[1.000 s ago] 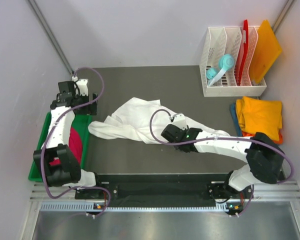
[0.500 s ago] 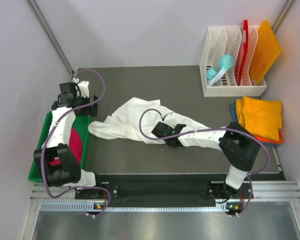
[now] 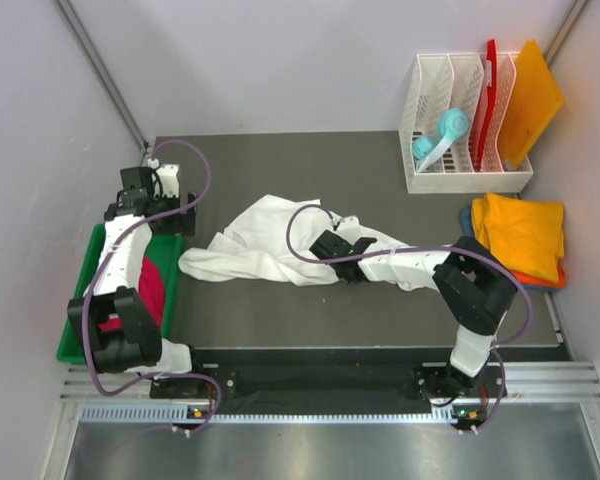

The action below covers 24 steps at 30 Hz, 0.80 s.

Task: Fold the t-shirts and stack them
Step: Flatten the tshirt out

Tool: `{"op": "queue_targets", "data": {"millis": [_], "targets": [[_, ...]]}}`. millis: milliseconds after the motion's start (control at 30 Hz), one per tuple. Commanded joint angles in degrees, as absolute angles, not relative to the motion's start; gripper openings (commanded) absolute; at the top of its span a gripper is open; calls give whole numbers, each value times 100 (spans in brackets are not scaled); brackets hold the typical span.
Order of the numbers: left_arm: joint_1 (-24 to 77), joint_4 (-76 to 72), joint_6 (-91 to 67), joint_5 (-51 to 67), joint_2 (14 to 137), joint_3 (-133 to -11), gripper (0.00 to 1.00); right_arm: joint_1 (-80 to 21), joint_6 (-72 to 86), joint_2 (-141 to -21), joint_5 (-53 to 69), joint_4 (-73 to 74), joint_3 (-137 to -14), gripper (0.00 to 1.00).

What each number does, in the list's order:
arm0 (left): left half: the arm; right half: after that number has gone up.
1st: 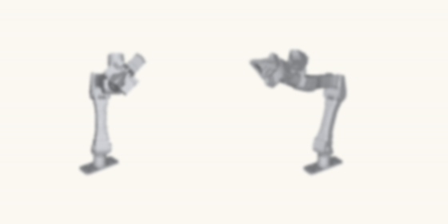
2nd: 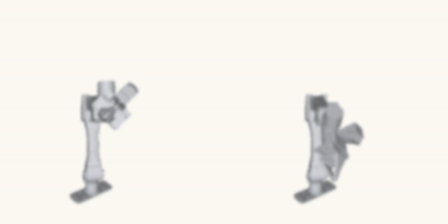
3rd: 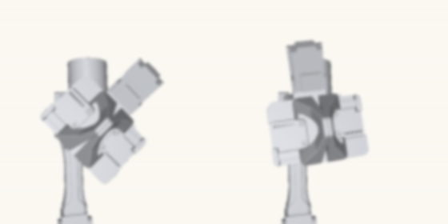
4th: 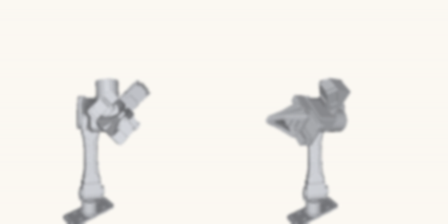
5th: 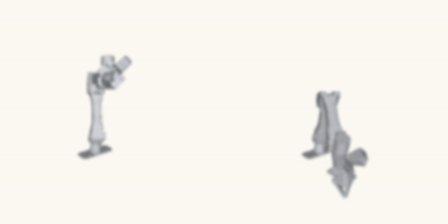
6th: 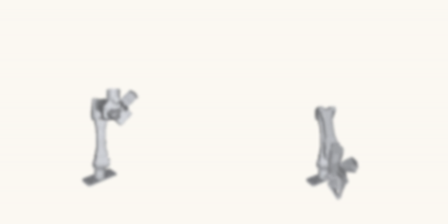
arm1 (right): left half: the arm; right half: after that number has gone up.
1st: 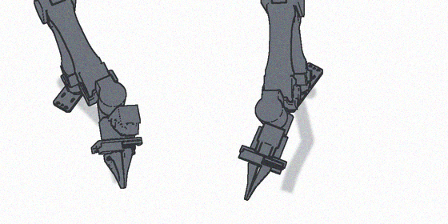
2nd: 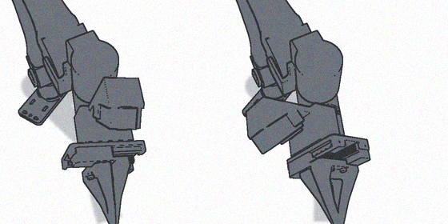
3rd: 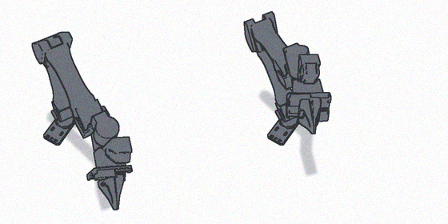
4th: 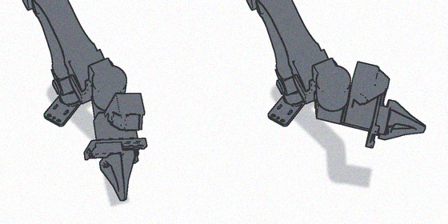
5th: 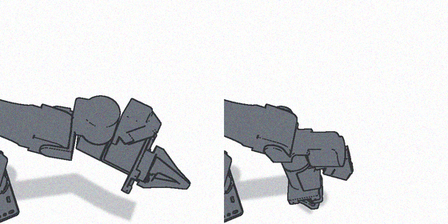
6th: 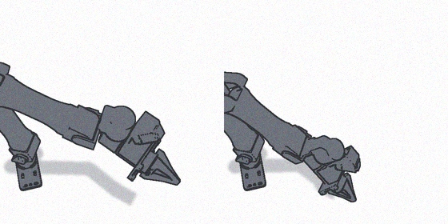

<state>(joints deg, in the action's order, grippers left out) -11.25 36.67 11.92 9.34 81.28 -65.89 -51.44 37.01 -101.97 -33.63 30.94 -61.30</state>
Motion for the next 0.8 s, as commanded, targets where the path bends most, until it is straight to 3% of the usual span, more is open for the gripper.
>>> {"op": "queue_targets", "data": {"millis": [0,233,667,700,733,767], "targets": [[-1108,3656,1160,905,8112,-6513,99,-5106,3727,-9985,-3585,2962,-6425,0],[-1108,3612,1081,888,8174,-6557,99,-4756,2902,-9694,-3946,2935,-7636,0],[-1108,3665,870,844,8350,-6759,99,-3024,2347,-11644,-3735,3364,-10212,0],[-1116,3656,870,844,8350,-6767,99,-2971,2321,-11750,-3831,3445,-10317,4],[-1108,3665,861,835,8350,-6776,99,-2892,2277,-11916,-3832,3471,-10449,20],[-1116,3665,870,818,8350,-6785,99,-2874,2215,-11970,-3780,3480,-10494,28]]}}
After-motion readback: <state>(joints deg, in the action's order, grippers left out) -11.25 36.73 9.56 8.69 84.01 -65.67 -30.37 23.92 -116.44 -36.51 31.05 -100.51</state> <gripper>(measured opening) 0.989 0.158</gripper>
